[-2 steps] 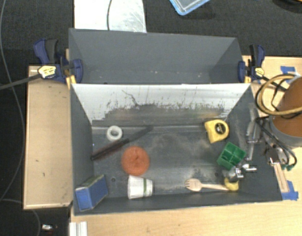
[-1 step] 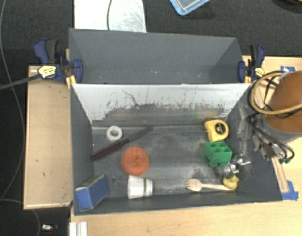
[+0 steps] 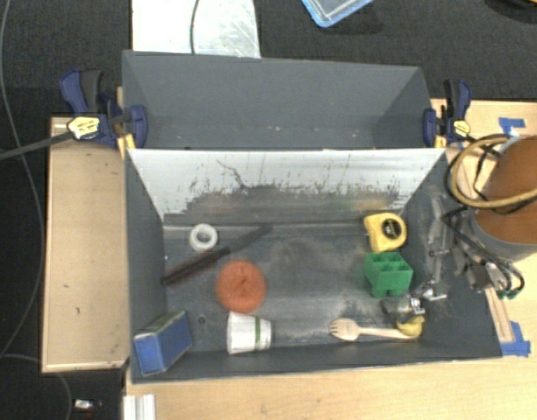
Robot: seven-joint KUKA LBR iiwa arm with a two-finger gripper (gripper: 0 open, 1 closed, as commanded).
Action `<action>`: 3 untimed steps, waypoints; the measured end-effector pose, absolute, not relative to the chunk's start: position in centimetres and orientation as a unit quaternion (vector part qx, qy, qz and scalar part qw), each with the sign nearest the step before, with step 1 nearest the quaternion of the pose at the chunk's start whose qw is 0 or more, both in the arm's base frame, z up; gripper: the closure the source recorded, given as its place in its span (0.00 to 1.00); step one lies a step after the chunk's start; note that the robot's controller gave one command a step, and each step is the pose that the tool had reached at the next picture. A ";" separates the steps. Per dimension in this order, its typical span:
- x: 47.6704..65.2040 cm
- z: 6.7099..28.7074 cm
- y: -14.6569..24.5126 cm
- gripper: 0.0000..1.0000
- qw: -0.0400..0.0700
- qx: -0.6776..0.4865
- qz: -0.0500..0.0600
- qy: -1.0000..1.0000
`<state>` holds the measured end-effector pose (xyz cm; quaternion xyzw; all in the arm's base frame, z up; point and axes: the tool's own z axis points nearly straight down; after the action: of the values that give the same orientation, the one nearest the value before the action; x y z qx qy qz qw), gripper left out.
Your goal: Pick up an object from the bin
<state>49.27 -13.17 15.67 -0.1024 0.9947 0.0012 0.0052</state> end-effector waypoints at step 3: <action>52.7 10.8 -11.2 0.00 0.017 -0.360 0.013 0.933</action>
Offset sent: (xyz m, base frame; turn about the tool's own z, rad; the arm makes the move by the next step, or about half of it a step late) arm -0.0026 0.0149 -0.0248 0.0358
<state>52.66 -11.23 10.81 -0.3600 0.9327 0.0127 0.0170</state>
